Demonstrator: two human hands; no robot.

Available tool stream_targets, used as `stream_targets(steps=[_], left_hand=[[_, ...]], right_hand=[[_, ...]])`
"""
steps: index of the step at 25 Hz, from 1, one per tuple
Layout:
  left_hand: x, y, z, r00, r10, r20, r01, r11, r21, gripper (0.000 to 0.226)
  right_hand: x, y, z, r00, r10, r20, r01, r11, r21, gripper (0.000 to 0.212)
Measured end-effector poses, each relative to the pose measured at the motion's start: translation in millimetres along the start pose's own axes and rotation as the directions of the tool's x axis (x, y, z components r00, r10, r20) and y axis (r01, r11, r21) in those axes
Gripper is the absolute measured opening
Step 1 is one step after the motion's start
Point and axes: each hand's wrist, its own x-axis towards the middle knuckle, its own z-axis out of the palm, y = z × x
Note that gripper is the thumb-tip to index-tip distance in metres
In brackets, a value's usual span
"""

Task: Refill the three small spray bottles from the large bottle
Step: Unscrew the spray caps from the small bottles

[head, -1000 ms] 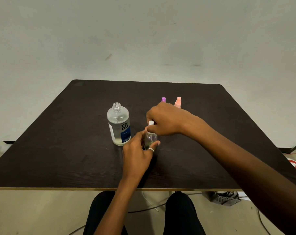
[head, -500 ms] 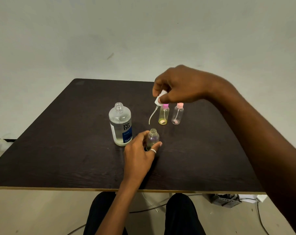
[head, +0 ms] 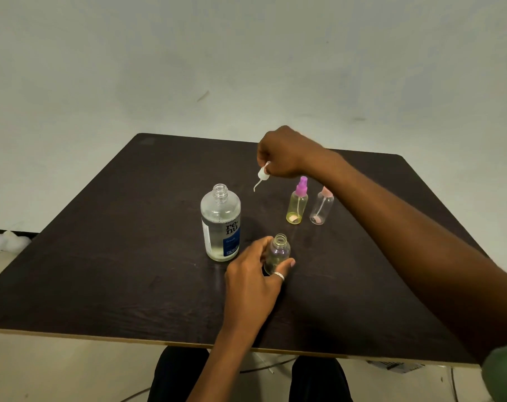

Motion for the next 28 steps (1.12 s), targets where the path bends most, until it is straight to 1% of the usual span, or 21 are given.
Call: stream_targets(steps=[3,5,8,11,15,20,22,25,28], left_hand=[[0.0,-1.9,1.0,1.000,-0.001,-0.002,0.001,1.000,0.005,0.053],[-0.1,-3.0,1.7,1.000,-0.002,-0.004,0.002,1.000,0.001,0.052],[0.1,-3.8,2.0,1.000,-0.007,0.000,0.007,1.000,0.004,0.054],[0.2,-3.8,0.6,1.000,-0.008,0.012,0.008,1.000,0.013,0.055],[0.3,-4.2,-0.1,1.000,-0.007,0.028,0.007,1.000,0.017,0.055],[0.1,-4.1,0.0,0.999,-0.016,0.031,0.015,0.999,0.030,0.057],[0.4,-3.6,0.0,0.999,-0.017,0.027,0.016,0.999,0.029,0.057],[-0.1,-2.9,-0.7,0.999,-0.022,0.030,0.021,0.999,0.033,0.057],[-1.2,-0.8,-1.8,0.999,-0.025,0.044,0.024,1.000,0.020,0.055]], right_hand=[[0.2,-9.3,46.9,0.996,-0.055,-0.067,0.047,0.993,-0.109,0.007],[-5.9,-15.8,68.4,0.993,-0.090,-0.073,0.076,0.981,-0.180,0.008],[-14.1,-18.9,86.1,0.991,-0.119,-0.054,0.107,0.976,-0.192,0.011],[-17.9,-16.7,95.9,0.991,-0.131,-0.033,0.124,0.981,-0.148,0.006],[-20.4,-14.9,102.3,0.993,-0.114,-0.023,0.112,0.989,-0.093,0.007],[-25.2,-14.4,101.3,0.994,-0.105,-0.041,0.101,0.991,-0.092,0.011],[-27.6,-12.7,93.7,0.995,-0.076,-0.072,0.072,0.995,-0.065,0.013],[-31.3,-2.3,66.1,0.989,-0.038,-0.141,0.043,0.999,0.033,0.005],[-40.6,12.0,29.1,0.964,0.011,-0.265,0.020,0.993,0.115,0.004]])
